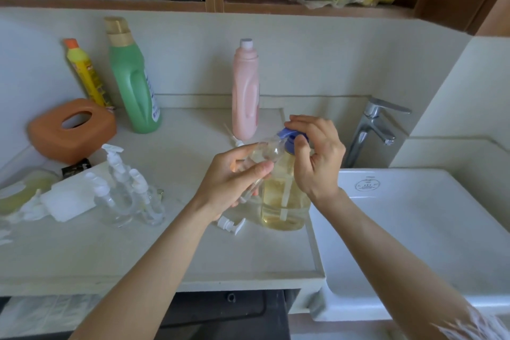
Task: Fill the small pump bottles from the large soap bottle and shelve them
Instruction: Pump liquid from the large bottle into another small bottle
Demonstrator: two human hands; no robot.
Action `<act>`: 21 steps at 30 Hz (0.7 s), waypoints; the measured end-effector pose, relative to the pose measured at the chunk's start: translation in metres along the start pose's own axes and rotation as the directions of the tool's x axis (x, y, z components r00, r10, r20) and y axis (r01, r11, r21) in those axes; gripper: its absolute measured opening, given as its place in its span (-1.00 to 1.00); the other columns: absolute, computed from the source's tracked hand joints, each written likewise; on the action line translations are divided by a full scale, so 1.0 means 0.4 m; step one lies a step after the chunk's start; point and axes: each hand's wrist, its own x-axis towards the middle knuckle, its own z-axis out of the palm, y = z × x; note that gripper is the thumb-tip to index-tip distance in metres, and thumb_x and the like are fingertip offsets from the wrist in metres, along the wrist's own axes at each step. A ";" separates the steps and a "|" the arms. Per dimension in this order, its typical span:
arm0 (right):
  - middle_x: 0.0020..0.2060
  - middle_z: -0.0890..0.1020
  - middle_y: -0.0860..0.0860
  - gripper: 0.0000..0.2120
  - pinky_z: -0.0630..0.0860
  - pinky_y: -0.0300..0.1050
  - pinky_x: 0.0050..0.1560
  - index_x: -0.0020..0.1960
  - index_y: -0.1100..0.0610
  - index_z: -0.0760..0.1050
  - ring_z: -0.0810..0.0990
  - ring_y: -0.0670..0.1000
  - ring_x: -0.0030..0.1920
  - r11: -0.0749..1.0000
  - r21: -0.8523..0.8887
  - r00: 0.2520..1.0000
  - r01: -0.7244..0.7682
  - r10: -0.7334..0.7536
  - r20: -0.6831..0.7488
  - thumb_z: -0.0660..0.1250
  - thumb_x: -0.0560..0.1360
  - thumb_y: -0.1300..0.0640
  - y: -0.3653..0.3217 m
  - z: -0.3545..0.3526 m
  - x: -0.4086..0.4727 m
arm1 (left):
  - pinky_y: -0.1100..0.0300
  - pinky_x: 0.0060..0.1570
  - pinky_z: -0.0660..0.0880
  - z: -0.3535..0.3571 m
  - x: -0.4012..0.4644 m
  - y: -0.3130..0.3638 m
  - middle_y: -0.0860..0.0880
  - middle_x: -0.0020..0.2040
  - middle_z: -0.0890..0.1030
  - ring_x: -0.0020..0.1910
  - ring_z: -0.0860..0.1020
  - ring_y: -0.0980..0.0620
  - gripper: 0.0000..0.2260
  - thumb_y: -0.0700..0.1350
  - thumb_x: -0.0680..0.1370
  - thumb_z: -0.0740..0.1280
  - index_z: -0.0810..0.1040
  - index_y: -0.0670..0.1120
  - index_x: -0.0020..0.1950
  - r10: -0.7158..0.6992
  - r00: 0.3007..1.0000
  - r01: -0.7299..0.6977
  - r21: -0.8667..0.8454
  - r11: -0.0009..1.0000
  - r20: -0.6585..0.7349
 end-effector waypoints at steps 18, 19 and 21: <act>-0.03 0.64 0.13 -0.60 0.43 -0.16 0.17 -0.02 0.31 0.62 0.54 0.06 0.08 0.993 -0.001 0.991 0.118 -0.117 0.058 0.10 0.58 0.07 0.029 -0.006 0.014 | 0.38 -0.49 0.34 -0.003 0.014 0.000 0.06 -0.31 0.62 -0.43 0.51 0.04 -0.77 -0.09 0.38 0.54 0.58 -0.06 -0.04 0.049 0.996 -0.044 0.068 0.997 -0.077; -0.06 0.66 0.12 -0.64 0.43 -0.20 0.13 -0.06 0.30 0.63 0.55 0.05 0.03 0.994 -0.016 0.993 0.112 -0.111 0.045 0.12 0.54 0.12 0.032 -0.004 0.014 | 0.37 -0.49 0.35 -0.003 0.015 -0.006 0.05 -0.30 0.63 -0.43 0.51 0.04 -0.79 -0.11 0.40 0.54 0.58 -0.06 -0.04 0.037 0.996 -0.030 0.079 0.996 -0.082; -0.12 0.67 0.11 -0.65 0.41 -0.26 0.09 -0.11 0.28 0.65 0.58 0.06 -0.04 0.994 -0.039 0.995 0.098 -0.096 0.036 0.10 0.50 0.19 0.035 -0.005 0.015 | 0.38 -0.48 0.35 -0.001 0.014 -0.012 0.07 -0.30 0.63 -0.44 0.50 0.05 -0.80 -0.12 0.40 0.54 0.59 -0.06 -0.05 0.025 0.996 -0.016 0.090 0.996 -0.091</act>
